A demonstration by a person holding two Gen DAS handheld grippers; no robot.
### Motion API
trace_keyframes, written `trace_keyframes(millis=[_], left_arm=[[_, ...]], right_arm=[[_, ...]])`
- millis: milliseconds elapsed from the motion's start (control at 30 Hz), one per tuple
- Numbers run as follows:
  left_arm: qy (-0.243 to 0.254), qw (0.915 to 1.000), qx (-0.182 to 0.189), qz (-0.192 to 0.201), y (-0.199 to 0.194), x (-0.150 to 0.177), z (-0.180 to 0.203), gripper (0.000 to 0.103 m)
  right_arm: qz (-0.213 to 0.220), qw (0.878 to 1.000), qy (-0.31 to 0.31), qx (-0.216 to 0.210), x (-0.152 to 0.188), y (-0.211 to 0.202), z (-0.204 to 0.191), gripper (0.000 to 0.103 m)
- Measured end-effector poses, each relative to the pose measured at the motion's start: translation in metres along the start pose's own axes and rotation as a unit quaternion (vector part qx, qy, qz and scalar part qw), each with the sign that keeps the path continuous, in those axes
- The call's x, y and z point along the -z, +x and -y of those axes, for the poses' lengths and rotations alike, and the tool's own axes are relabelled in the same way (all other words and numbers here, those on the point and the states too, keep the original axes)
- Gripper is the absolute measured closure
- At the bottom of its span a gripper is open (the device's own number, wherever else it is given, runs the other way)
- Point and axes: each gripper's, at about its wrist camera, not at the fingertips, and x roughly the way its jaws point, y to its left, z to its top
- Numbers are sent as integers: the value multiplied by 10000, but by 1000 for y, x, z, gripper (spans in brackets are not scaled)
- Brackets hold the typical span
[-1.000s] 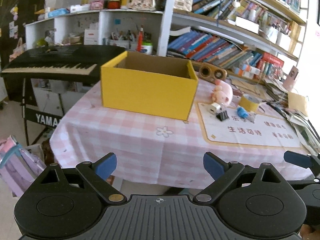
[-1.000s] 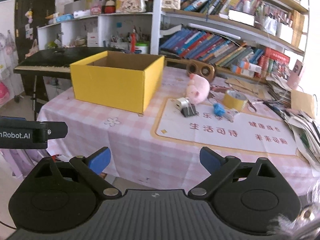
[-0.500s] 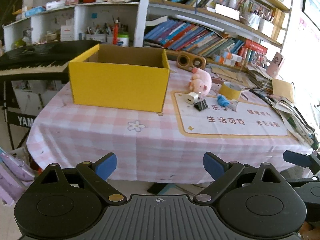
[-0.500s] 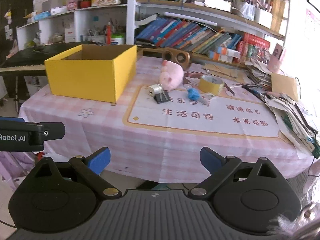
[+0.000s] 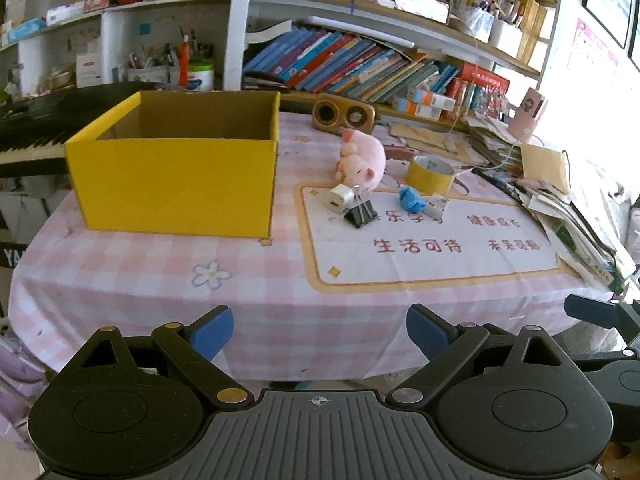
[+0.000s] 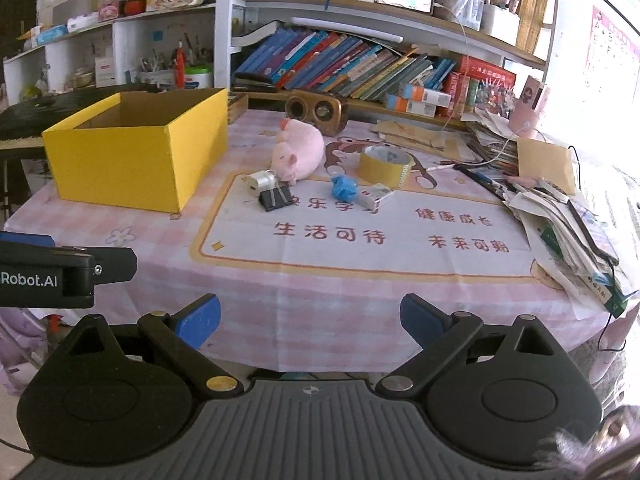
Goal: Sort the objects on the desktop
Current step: 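Move both open tools back toward the blue packet and white card box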
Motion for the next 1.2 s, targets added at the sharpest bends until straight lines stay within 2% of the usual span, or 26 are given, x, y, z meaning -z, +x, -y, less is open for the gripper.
trace_keyframes(millis=[300, 633, 933, 1200], left_arm=[[180, 9996, 189, -128, 29, -11, 23, 7], [298, 9987, 285, -310, 68, -27, 51, 7], [130, 9991, 43, -403, 106, -48, 73, 7], [-142, 9981, -415, -424, 132, -67, 90, 7]], right_arm=[[-112, 9991, 253, 316, -5, 18, 30, 6], [-276, 9977, 469, 401, -10, 46, 65, 6], [-420, 9983, 380, 155, -34, 89, 100, 6], [-515, 9981, 256, -215, -59, 132, 130, 6]])
